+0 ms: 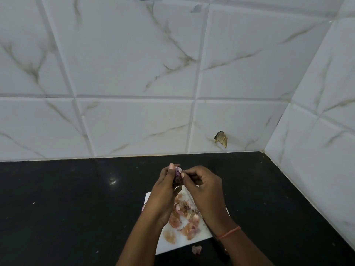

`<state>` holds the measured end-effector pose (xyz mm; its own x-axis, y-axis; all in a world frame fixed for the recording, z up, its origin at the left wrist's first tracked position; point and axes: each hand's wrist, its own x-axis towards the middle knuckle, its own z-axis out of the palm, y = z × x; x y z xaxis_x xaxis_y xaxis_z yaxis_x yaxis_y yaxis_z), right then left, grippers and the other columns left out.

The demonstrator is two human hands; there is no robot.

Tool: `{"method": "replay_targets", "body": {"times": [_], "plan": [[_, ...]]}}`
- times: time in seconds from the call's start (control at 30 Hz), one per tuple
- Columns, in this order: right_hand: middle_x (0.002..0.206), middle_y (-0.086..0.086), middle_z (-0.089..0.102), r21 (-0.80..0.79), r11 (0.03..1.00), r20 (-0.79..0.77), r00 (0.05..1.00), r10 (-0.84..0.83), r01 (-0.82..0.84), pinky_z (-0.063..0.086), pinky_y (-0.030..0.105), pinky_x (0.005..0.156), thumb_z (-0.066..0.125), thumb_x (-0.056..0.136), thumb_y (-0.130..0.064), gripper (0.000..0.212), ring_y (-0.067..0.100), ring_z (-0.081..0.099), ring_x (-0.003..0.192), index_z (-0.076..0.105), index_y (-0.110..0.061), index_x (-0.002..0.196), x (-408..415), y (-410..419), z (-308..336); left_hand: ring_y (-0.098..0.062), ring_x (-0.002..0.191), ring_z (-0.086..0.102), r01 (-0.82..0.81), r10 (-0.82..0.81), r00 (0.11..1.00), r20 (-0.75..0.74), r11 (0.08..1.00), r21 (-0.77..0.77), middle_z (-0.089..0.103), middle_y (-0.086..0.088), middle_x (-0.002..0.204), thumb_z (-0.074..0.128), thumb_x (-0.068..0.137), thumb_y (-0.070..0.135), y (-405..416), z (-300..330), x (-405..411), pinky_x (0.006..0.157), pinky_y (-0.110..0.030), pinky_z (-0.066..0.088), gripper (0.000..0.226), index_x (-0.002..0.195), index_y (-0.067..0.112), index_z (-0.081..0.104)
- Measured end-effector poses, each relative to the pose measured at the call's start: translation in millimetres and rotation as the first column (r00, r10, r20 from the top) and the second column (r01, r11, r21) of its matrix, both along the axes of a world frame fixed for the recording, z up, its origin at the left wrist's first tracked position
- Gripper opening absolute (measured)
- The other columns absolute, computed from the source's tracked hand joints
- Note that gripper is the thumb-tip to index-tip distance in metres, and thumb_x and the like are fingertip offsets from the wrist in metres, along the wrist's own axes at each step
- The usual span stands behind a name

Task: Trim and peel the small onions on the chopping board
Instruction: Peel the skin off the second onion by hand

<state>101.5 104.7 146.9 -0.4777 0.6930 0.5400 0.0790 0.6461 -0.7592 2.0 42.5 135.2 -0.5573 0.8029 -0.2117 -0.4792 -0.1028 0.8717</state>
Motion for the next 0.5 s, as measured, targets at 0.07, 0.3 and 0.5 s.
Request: {"method": "replay_targets", "body": {"times": [0.07, 0.3, 0.5], "plan": [[0.081, -0.013, 0.068, 0.005, 1.000, 0.005, 1.000, -0.004, 0.004, 0.053, 0.013, 0.069, 0.072, 0.086, -0.013, 0.007, 0.004, 0.067, 0.080, 0.071, -0.018, 0.089, 0.5, 1.9, 0.7, -0.026, 0.113, 0.069, 0.012, -0.012, 1.000, 0.004, 1.000, 0.001, 0.072, -0.018, 0.116, 0.045, 0.103, 0.041, -0.9, 0.2, 0.2, 0.106, -0.039, 0.050, 0.043, 0.124, 0.008, 0.062], [0.088, -0.010, 0.064, -0.021, 1.000, 0.047, 0.999, -0.003, 0.004, 0.053, 0.014, 0.071, 0.066, 0.088, -0.014, 0.009, 0.006, 0.064, 0.083, 0.064, -0.020, 0.094, -0.9, 7.4, -0.6, -0.021, 0.105, 0.067, 0.092, -0.096, 0.994, -0.055, 0.993, -0.069, 0.072, -0.012, 0.115, 0.042, 0.102, 0.054, 0.3, -2.2, -1.1, 0.088, -0.037, 0.053, 0.053, 0.127, 0.012, 0.062], [0.086, -0.006, 0.067, -0.129, 0.991, 0.037, 0.999, 0.033, -0.028, 0.054, 0.016, 0.071, 0.066, 0.089, -0.009, 0.008, 0.008, 0.067, 0.081, 0.066, -0.015, 0.093, 1.4, 13.3, -3.2, -0.019, 0.091, 0.048, 0.102, -0.106, 0.994, -0.034, 0.989, -0.107, 0.058, -0.008, 0.105, 0.054, 0.097, 0.050, -0.2, -1.0, -0.5, 0.071, -0.031, 0.042, 0.048, 0.128, 0.013, 0.057]]}}
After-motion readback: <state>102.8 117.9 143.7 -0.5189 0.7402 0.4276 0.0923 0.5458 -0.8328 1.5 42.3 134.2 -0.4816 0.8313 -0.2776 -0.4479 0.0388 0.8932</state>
